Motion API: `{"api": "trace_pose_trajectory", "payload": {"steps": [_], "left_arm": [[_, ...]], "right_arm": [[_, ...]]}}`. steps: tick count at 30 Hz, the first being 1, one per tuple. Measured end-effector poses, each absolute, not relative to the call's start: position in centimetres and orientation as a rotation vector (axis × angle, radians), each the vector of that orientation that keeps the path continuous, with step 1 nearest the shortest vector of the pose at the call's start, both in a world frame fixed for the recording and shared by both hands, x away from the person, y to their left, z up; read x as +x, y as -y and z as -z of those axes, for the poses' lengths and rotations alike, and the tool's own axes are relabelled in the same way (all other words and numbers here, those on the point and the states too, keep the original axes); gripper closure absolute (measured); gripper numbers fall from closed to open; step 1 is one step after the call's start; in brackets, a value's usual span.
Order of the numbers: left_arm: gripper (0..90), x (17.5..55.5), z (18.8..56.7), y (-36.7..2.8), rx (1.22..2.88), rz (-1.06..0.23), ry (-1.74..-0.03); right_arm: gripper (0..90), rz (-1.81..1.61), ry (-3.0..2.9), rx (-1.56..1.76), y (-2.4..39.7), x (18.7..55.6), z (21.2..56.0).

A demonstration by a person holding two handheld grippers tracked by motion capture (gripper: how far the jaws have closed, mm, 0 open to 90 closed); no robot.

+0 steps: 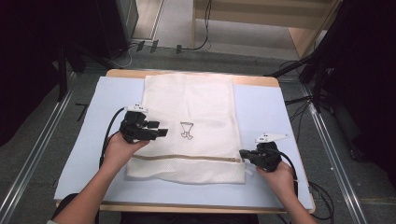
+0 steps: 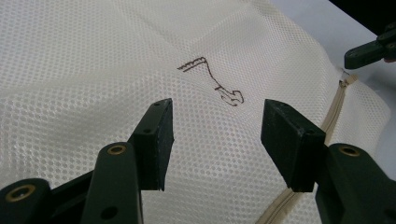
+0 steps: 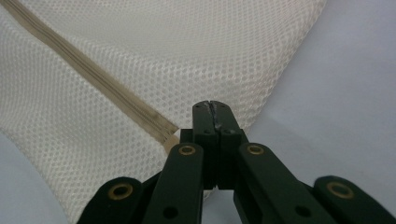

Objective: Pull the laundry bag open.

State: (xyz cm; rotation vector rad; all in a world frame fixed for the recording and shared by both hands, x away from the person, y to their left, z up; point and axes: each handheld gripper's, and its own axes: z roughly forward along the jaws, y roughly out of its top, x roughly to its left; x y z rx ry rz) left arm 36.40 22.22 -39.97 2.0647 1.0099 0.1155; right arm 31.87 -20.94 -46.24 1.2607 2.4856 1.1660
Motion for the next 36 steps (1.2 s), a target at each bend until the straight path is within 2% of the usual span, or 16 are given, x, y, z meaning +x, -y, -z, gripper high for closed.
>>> {"api": "trace_pose_trajectory", "payload": {"steps": [8,36], "left_arm": [[45.2,36.7,40.2,-22.1,2.065,-0.113,-1.011],[47.9,36.7,40.3,-21.6,2.082,-0.082,-0.997]], "right_arm": [[90.0,-1.18,-2.504,1.273,21.2,32.1,47.2],[90.0,-1.146,-2.577,1.103,19.0,31.2,46.5]]}}
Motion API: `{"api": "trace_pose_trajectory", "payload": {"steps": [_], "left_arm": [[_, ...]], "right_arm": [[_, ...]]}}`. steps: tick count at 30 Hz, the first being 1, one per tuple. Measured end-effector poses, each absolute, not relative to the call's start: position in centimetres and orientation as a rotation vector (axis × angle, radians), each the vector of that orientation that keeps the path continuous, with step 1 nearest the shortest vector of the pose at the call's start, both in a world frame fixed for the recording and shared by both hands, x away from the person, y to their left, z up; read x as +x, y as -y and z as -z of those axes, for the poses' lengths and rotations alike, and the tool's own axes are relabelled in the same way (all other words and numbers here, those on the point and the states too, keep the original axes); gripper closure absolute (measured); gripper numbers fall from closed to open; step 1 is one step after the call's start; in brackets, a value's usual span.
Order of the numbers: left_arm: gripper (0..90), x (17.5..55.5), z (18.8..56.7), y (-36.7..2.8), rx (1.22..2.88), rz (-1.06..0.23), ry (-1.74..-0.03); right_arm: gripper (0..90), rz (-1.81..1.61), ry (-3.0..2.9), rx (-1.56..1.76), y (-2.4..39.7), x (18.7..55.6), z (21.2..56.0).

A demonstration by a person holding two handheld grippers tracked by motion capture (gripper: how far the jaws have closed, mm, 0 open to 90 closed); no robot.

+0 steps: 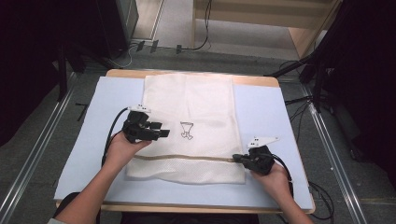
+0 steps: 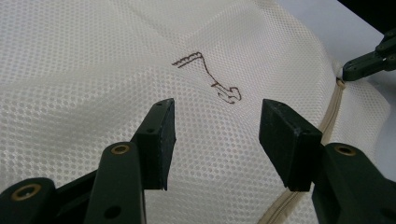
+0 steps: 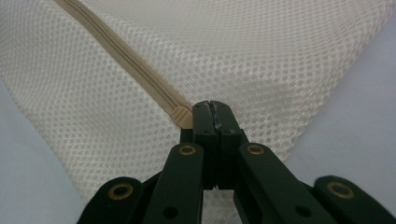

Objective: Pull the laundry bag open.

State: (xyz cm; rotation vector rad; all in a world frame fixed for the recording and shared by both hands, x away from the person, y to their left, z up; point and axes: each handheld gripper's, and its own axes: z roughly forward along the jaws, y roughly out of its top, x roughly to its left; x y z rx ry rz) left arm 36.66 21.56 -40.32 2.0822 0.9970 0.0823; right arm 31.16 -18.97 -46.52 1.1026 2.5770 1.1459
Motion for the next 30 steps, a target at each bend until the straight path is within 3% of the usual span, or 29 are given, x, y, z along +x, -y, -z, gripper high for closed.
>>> {"api": "trace_pose_trajectory", "payload": {"steps": [22,30], "left_arm": [[56.7,36.0,40.4,-14.6,2.163,0.046,-0.868],[65.1,35.6,40.8,-11.8,2.187,0.081,-0.816]], "right_arm": [[90.0,-1.187,-2.586,1.071,20.7,31.4,47.7],[90.0,-1.193,-2.586,1.094,20.7,31.6,47.6]]}}
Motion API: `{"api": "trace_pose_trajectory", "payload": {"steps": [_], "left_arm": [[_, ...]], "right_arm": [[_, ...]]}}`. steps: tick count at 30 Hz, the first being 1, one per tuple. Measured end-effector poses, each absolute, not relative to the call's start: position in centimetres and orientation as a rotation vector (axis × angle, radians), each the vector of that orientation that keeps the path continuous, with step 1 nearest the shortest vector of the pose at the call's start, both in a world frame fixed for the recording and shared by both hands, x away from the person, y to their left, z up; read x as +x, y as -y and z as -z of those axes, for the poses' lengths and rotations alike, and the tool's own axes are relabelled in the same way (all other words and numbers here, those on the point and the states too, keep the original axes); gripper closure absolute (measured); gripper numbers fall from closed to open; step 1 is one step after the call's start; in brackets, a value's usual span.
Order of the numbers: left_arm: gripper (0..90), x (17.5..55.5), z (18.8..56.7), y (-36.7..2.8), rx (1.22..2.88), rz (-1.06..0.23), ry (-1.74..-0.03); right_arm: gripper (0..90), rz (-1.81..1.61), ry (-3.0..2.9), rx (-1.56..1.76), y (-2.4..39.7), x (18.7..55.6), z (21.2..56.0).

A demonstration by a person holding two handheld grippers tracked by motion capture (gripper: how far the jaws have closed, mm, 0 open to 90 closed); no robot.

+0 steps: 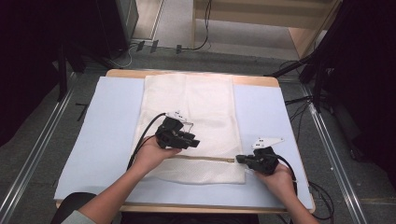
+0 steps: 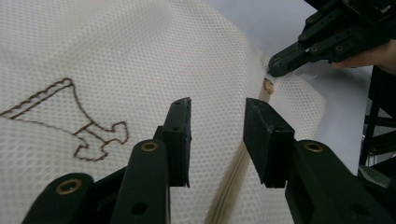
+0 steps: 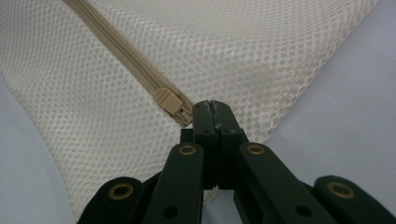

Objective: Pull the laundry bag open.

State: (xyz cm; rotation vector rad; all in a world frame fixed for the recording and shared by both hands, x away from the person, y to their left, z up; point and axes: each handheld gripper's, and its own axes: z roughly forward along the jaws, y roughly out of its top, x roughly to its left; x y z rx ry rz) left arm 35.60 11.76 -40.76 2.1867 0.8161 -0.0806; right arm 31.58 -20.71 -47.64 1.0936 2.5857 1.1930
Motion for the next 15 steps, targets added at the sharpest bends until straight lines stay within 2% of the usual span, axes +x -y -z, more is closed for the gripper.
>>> {"api": "trace_pose_trajectory", "payload": {"steps": [6,15], "left_arm": [[72.6,35.3,41.2,-10.0,2.193,0.122,-0.794],[75.9,34.6,42.0,-7.6,2.214,0.154,-0.762]], "right_arm": [[90.0,-1.169,-2.586,1.093,20.9,31.6,47.4],[90.0,-1.159,-2.578,1.089,20.8,31.7,47.5]]}}
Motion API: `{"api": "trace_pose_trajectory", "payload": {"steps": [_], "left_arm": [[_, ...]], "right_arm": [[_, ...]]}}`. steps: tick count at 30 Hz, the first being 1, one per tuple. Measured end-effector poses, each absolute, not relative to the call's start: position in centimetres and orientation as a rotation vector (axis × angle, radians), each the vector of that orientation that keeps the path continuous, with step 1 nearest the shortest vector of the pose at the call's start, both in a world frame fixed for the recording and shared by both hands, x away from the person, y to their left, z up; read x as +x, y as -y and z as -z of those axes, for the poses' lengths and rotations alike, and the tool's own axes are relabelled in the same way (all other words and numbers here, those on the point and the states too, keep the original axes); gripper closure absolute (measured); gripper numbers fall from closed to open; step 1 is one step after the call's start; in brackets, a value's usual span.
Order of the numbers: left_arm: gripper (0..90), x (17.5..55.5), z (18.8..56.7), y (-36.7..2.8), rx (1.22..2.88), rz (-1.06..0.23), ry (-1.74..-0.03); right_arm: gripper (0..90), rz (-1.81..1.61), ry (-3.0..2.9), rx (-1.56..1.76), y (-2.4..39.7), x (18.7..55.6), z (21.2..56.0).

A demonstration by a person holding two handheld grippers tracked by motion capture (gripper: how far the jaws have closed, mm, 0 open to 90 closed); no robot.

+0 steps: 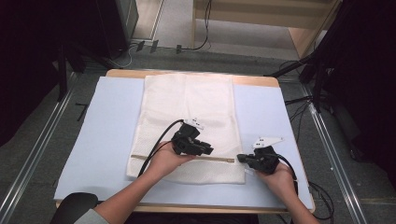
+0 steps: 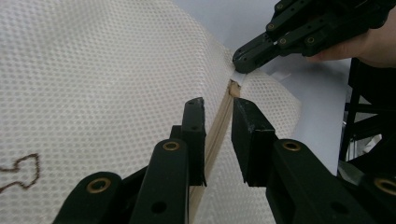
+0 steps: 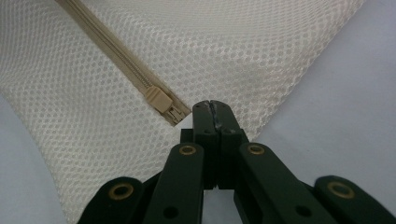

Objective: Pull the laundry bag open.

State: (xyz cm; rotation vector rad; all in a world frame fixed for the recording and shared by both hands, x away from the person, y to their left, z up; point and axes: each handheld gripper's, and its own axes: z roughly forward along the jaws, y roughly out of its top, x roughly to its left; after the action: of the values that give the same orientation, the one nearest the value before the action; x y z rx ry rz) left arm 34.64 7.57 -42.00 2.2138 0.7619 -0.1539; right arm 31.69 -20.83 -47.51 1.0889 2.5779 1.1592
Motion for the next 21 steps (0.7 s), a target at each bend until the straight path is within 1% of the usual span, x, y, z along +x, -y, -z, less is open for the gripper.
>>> {"api": "trace_pose_trajectory", "payload": {"steps": [6,10,21], "left_arm": [[75.9,34.3,42.8,-5.9,2.231,0.169,-0.744],[77.6,34.0,43.5,-4.4,2.246,0.186,-0.724],[81.6,34.3,45.7,-2.2,2.263,0.22,-0.759]], "right_arm": [[90.0,-1.163,-2.579,1.077,20.8,31.7,47.6],[90.0,-1.162,-2.581,1.072,20.8,31.7,47.6],[90.0,-1.159,-2.578,1.066,20.8,31.6,47.6]]}}
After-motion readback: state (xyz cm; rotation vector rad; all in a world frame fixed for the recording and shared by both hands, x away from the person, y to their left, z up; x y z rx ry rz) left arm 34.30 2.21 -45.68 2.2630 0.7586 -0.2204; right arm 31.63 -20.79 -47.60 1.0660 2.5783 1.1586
